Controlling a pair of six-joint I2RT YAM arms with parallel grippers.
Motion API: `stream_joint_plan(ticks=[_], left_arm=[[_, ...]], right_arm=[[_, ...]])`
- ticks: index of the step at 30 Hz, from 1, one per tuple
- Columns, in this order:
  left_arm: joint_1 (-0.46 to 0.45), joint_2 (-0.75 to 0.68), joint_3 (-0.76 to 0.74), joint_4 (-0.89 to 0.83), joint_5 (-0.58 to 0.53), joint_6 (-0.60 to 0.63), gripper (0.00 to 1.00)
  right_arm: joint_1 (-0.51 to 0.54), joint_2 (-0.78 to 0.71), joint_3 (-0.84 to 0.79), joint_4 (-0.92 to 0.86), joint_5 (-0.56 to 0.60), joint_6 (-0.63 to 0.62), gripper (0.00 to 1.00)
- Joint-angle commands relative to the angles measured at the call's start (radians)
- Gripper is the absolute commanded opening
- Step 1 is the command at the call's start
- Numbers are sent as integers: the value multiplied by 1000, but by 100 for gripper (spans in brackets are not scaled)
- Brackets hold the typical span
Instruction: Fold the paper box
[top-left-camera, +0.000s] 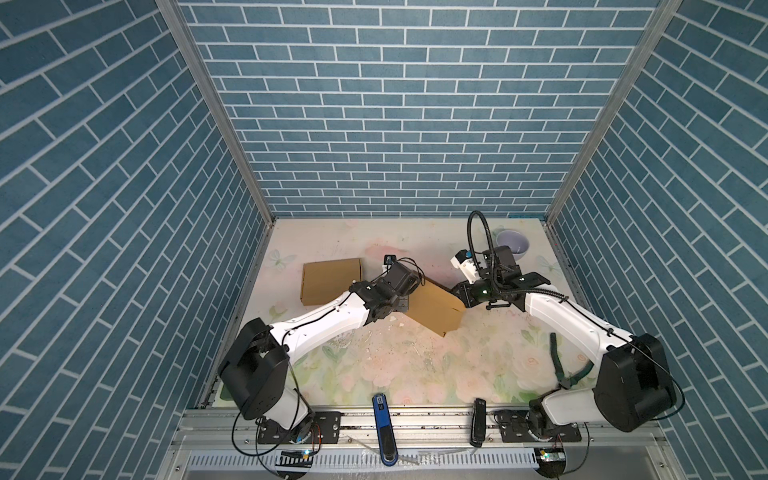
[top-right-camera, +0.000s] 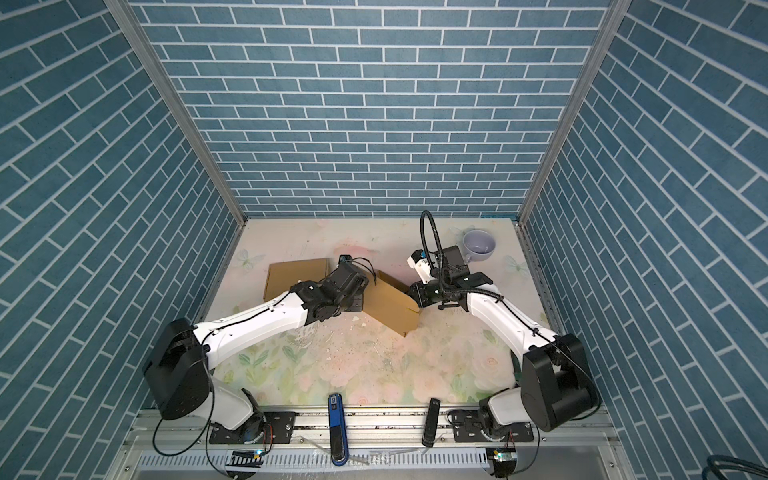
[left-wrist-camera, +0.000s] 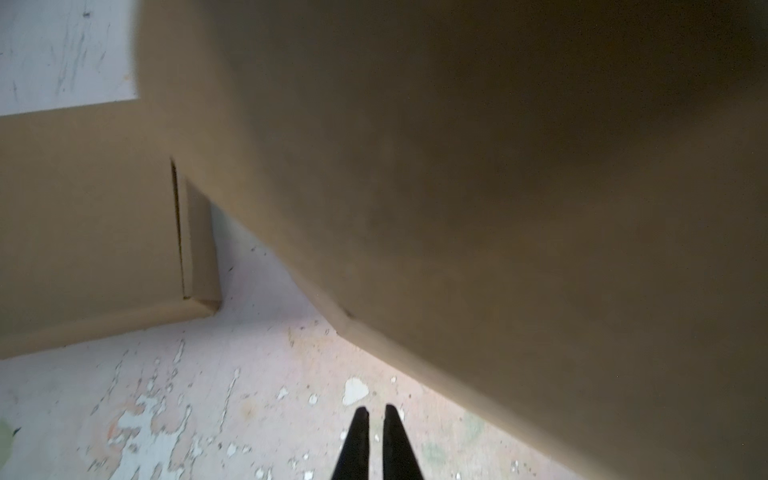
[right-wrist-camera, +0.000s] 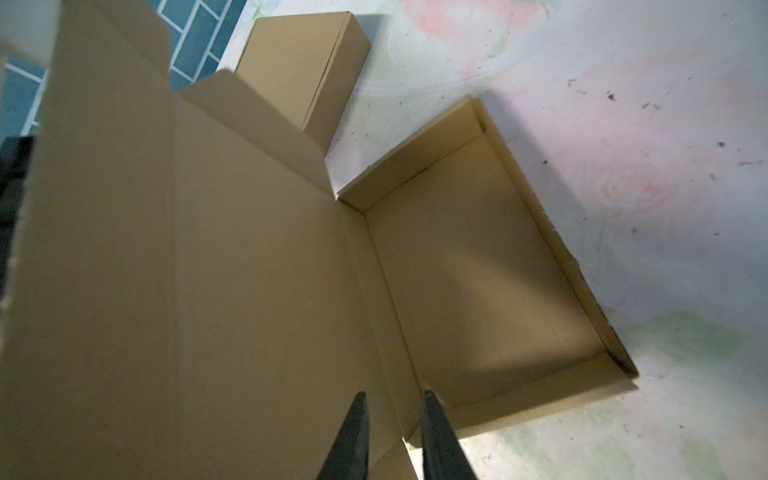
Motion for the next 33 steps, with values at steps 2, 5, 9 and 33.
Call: stream_joint_plan(ticks=[2, 5, 9, 33], left_arm=[[57, 84, 90, 110, 35, 53, 11], [84, 165, 182, 130, 91, 88, 11], [131, 274, 293, 165, 200, 116, 11], [241, 350, 900, -500, 578, 460, 53]], right_arm=[[49, 15, -31, 43, -34, 52, 23], [100, 50, -15, 106, -15, 93, 22], [153, 86, -35, 291, 38, 208, 22], [57, -95, -117, 228, 363, 284, 37]])
